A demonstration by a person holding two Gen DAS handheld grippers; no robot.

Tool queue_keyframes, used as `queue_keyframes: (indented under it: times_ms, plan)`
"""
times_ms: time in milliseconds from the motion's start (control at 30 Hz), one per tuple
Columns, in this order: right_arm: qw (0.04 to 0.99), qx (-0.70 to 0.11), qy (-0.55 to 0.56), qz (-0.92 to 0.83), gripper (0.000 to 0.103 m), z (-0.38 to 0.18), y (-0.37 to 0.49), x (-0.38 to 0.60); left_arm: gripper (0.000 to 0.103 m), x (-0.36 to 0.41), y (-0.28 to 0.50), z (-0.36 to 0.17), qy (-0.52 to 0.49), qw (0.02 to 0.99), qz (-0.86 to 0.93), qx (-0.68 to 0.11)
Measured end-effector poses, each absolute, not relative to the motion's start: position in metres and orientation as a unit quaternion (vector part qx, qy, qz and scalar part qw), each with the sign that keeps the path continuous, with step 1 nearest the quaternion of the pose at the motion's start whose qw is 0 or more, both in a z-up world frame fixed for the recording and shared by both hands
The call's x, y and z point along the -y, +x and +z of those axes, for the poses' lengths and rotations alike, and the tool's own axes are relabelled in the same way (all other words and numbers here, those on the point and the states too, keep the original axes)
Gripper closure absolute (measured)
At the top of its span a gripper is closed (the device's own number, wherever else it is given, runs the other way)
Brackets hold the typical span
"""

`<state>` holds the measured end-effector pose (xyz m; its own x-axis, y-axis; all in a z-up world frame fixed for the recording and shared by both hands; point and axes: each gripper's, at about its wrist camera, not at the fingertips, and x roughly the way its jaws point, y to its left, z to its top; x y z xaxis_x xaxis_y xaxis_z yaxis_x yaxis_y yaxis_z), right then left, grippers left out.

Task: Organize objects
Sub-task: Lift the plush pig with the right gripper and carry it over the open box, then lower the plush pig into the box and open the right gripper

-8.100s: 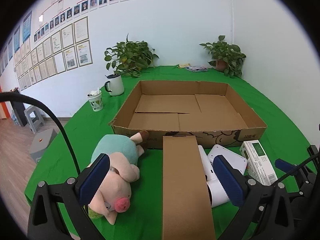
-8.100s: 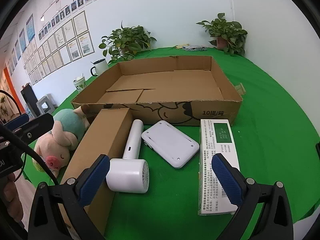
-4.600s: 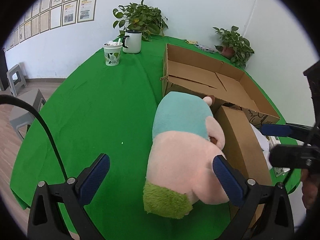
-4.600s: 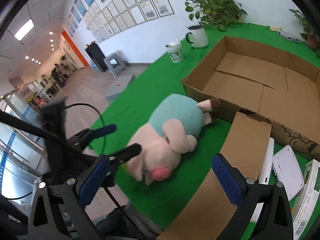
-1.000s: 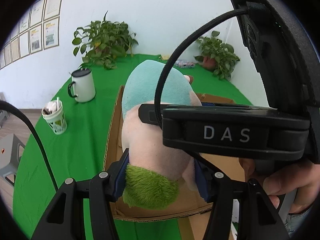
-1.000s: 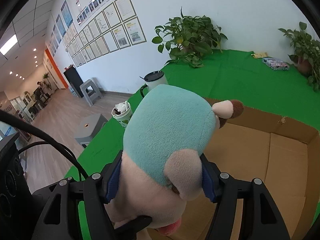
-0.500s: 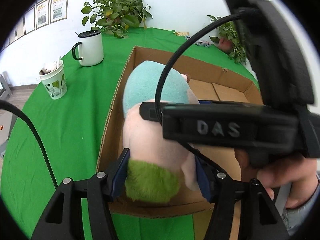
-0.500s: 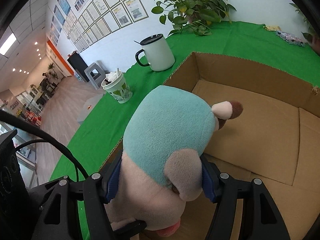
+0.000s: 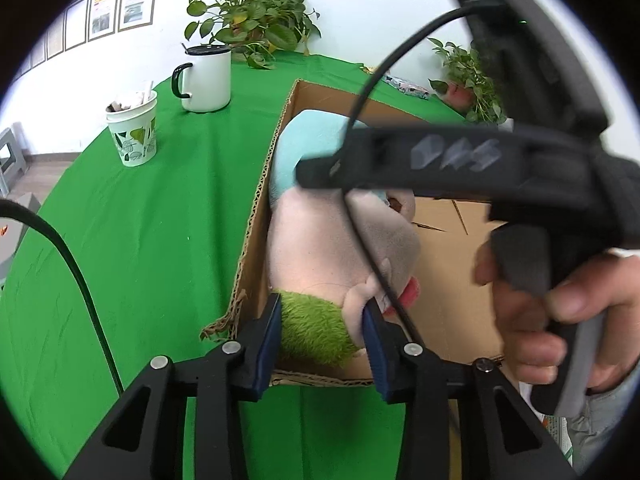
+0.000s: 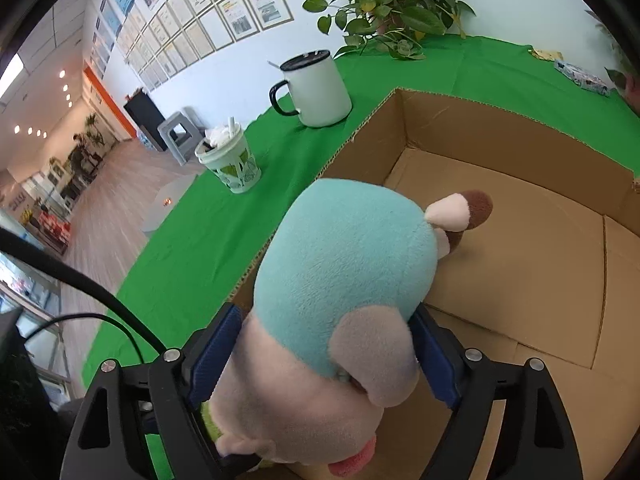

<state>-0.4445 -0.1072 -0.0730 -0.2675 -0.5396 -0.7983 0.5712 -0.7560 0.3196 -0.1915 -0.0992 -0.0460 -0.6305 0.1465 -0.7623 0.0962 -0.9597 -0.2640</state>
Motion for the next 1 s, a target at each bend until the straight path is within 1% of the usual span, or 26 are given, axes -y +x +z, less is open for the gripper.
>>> queue_keyframes:
  times_ms: [100,200,233,267,300,367,433,600,633,667,700,733,767,800,833,867,900,933,1000]
  plan:
    - [0.357,0.023,0.479,-0.802,0.021,-0.053,-0.44,0.088,0.065,0.1,-0.191,-0.046,-0.429,0.011,0.891,0.148]
    - [0.347,0.044,0.488,-0.8,0.021,-0.05,-0.441,0.071,0.065,0.101,-0.19,-0.045,-0.429,0.009,0.891,0.149]
    - [0.34,0.044,0.504,-0.793,0.028,-0.057,-0.443,0.068,0.065,0.1,-0.189,-0.044,-0.428,0.008,0.892,0.145]
    - [0.33,0.034,0.519,-0.787,0.041,-0.066,-0.443,0.068,0.065,0.099,-0.186,-0.043,-0.426,0.006,0.894,0.14]
    - [0.322,0.025,0.533,-0.782,0.042,-0.076,-0.443,0.069,0.066,0.099,-0.184,-0.043,-0.423,0.002,0.896,0.135]
    - [0.331,0.057,0.531,-0.778,0.045,-0.082,-0.442,0.066,0.066,0.097,-0.175,-0.039,-0.417,0.005,0.9,0.125]
    - [0.327,0.065,0.526,-0.782,0.047,-0.083,-0.443,0.065,0.065,0.096,-0.165,-0.034,-0.41,0.005,0.905,0.117]
    - [0.322,0.066,0.52,-0.789,0.047,-0.084,-0.439,0.063,0.064,0.097,-0.142,-0.021,-0.392,0.009,0.913,0.113]
    - [0.322,0.072,0.52,-0.788,0.046,-0.083,-0.44,0.059,0.059,0.097,-0.138,-0.019,-0.39,0.008,0.914,0.113]
    - [0.32,0.079,0.521,-0.787,0.044,-0.082,-0.44,0.055,0.052,0.097,-0.134,-0.016,-0.386,0.006,0.916,0.113]
    - [0.314,0.089,0.523,-0.787,0.043,-0.083,-0.44,0.052,0.049,0.097,-0.129,-0.014,-0.381,0.0,0.918,0.11]
    - [0.302,0.103,0.526,-0.788,0.042,-0.08,-0.439,0.047,0.043,0.096,-0.126,-0.011,-0.374,-0.012,0.921,0.104]
    - [0.289,0.111,0.526,-0.792,0.04,-0.075,-0.436,0.042,0.039,0.095,-0.121,-0.008,-0.365,-0.026,0.926,0.095]
    - [0.277,0.11,0.521,-0.8,0.034,-0.067,-0.431,0.035,0.038,0.095,-0.115,-0.004,-0.353,-0.034,0.931,0.09]
    - [0.269,0.102,0.51,-0.81,0.017,-0.058,-0.423,0.028,0.036,0.094,-0.11,0.0,-0.339,-0.033,0.936,0.088]
    - [0.262,0.095,0.495,-0.823,0.001,-0.046,-0.412,0.019,0.032,0.092,-0.103,0.006,-0.324,-0.03,0.941,0.086]
    - [0.252,0.088,0.477,-0.838,0.001,-0.034,-0.397,0.006,0.029,0.09,-0.098,0.01,-0.31,-0.029,0.946,0.085]
    - [0.242,0.083,0.464,-0.848,0.001,-0.024,-0.384,-0.007,0.023,0.088,-0.093,0.014,-0.297,-0.031,0.951,0.082]
    - [0.22,0.079,0.442,-0.866,0.001,-0.01,-0.354,-0.035,0.022,0.078,-0.083,0.022,-0.269,-0.034,0.96,0.071]
